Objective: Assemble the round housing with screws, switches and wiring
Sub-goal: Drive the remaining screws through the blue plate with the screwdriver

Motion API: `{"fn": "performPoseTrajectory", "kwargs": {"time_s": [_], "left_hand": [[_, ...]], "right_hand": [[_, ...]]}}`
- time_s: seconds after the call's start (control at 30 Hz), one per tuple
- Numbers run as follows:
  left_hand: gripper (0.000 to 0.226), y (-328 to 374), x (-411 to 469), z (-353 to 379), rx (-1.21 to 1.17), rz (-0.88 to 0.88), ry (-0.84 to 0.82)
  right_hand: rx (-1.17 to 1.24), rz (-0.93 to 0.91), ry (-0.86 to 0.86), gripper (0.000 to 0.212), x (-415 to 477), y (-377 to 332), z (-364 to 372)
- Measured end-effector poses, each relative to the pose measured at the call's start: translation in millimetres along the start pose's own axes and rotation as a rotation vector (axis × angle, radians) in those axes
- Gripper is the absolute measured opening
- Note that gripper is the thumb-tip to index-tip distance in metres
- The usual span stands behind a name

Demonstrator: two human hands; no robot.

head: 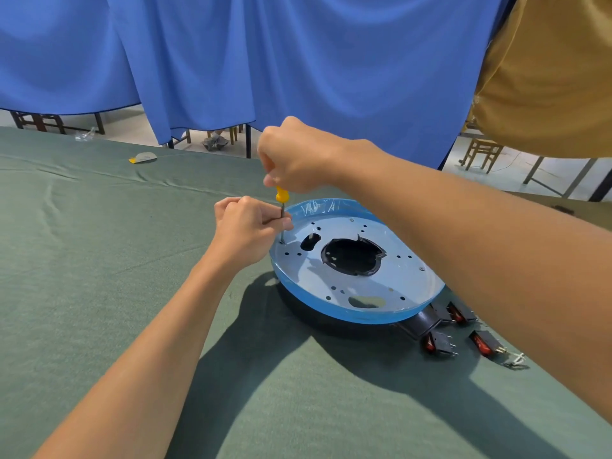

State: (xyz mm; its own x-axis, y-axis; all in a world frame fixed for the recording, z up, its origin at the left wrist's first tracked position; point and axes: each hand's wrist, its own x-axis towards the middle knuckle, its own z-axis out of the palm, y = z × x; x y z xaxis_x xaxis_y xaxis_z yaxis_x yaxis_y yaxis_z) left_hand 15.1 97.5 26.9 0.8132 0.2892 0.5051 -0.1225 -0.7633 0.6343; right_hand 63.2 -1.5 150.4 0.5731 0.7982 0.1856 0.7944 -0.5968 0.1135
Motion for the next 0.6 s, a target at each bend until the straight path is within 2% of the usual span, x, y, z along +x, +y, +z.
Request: {"fn": "performPoseTrajectory", "kwargs": {"time_s": [0.07, 0.13, 0.27, 0.37, 0.43, 0.53, 0.6], "left_hand": [[0.007, 0.6, -1.6, 0.3, -0.075, -0.019, 0.016], [0.01, 1.7, -3.5, 1.0, -0.145, -0.031, 0.065], [0.007, 2.6, -3.9, 2.9, -0.09, -0.007, 0.103], [0.006, 0.7, -1.4, 0.3, -0.036, 0.017, 0.07], [0.008, -0.6, -1.6, -0.6, -0.046, 0.022, 0.023], [0.011, 1.0, -4.1, 0.0, -0.074, 0.004, -0.018], [0.007, 3.2, -5.6, 1.9, -0.141, -0.011, 0.03]], "right_hand": [[-0.003, 0.027, 0.04, 0.04, 1.4, 1.7, 6.3], [-0.052, 0.089, 0.06, 0.039, 1.7, 2.2, 11.5], [-0.093, 0.147, -0.009, 0.036, 3.9, 4.9, 5.3], [-0.035, 0.057, -0.145, 0.017, 2.6, 3.1, -11.2], [-0.035, 0.013, -0.14, 0.009, 2.9, 2.1, -14.1], [-0.077, 0.036, -0.032, 0.026, 5.6, 2.3, -7.2], [-0.073, 0.074, 0.011, 0.037, 6.8, 3.4, 1.5]]}}
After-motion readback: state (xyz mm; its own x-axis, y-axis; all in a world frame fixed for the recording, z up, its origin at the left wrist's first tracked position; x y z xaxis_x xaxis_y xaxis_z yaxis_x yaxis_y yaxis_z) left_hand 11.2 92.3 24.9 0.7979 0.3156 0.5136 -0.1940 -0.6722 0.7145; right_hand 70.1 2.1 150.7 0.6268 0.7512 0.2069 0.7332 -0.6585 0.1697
